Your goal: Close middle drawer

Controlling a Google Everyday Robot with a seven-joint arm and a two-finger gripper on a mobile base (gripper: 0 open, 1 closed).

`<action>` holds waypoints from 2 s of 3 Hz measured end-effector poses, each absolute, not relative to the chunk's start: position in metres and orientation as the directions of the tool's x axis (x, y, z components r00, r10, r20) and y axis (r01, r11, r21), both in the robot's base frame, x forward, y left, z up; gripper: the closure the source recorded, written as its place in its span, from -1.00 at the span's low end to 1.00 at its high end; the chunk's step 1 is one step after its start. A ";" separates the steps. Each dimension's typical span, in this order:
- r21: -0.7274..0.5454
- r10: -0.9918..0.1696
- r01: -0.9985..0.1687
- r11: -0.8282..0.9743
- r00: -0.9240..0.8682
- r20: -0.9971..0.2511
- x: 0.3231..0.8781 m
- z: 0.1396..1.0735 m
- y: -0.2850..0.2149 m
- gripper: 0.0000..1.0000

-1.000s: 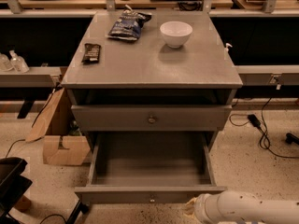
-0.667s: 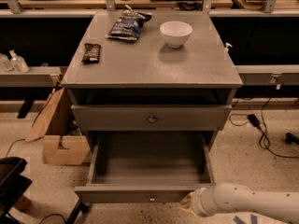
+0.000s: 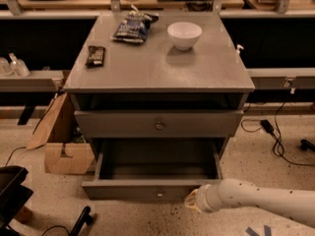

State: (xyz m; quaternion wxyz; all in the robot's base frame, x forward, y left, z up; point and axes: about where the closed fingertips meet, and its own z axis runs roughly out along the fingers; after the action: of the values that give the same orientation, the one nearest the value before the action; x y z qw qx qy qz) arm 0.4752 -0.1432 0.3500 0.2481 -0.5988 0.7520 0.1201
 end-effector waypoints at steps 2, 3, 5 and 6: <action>-0.146 -0.844 -0.961 0.233 -0.126 -0.522 0.508 0.357 -0.139 1.00; -0.153 -0.842 -0.962 0.227 -0.115 -0.527 0.514 0.356 -0.138 1.00; -0.181 -0.837 -0.965 0.189 -0.062 -0.543 0.542 0.359 -0.134 1.00; -0.209 -0.837 -0.961 0.180 -0.038 -0.546 0.573 0.368 -0.139 1.00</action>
Offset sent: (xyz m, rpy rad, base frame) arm 0.1441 0.0152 0.0274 -0.0006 -0.1195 0.0766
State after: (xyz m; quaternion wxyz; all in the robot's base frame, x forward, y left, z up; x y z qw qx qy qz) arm 0.5727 -0.1387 0.3683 0.2872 -0.6311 0.7124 0.1080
